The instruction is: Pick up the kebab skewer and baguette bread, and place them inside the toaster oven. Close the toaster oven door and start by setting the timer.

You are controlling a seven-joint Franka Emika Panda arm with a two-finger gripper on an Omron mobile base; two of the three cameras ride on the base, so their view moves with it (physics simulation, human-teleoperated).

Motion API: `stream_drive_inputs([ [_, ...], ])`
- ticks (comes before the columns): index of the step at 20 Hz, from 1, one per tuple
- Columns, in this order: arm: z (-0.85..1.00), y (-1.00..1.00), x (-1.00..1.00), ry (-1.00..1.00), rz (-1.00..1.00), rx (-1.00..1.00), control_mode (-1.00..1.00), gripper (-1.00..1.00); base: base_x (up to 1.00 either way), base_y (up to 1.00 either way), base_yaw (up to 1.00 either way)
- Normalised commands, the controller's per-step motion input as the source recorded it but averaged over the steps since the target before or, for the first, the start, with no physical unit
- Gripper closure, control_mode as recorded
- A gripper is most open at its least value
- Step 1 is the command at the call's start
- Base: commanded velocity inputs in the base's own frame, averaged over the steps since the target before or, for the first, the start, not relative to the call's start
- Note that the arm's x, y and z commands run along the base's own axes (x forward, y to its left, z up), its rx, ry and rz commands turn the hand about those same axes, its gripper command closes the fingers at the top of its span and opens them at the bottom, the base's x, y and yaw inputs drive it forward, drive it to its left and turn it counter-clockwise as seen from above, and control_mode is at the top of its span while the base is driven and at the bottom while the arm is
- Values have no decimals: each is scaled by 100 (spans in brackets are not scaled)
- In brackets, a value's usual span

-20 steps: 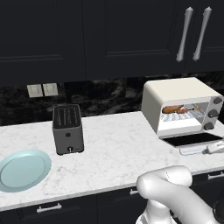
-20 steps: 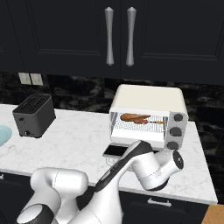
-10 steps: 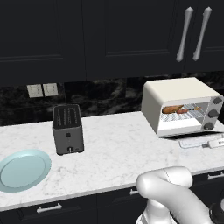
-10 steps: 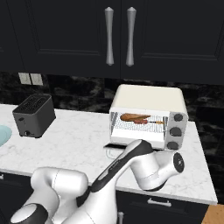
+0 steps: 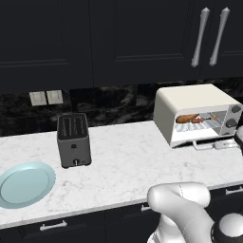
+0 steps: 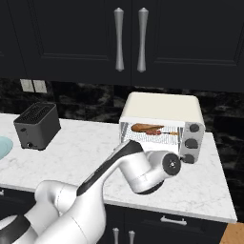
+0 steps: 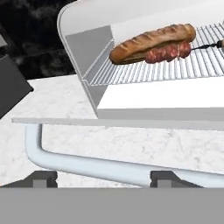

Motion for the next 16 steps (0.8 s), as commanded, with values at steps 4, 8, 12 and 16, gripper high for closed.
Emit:
stream_drive_inputs([
  [4,56,7,72,0,-12,-6,-100,-100,0,0,0],
  [8,31,9,59,0,-10,-5,-100,-100,0,0,0],
  [12,4,4,31,0,-9,-4,-100,-100,0,0,0],
  [16,0,16,27,0,-7,-3,-100,-100,0,0,0],
])
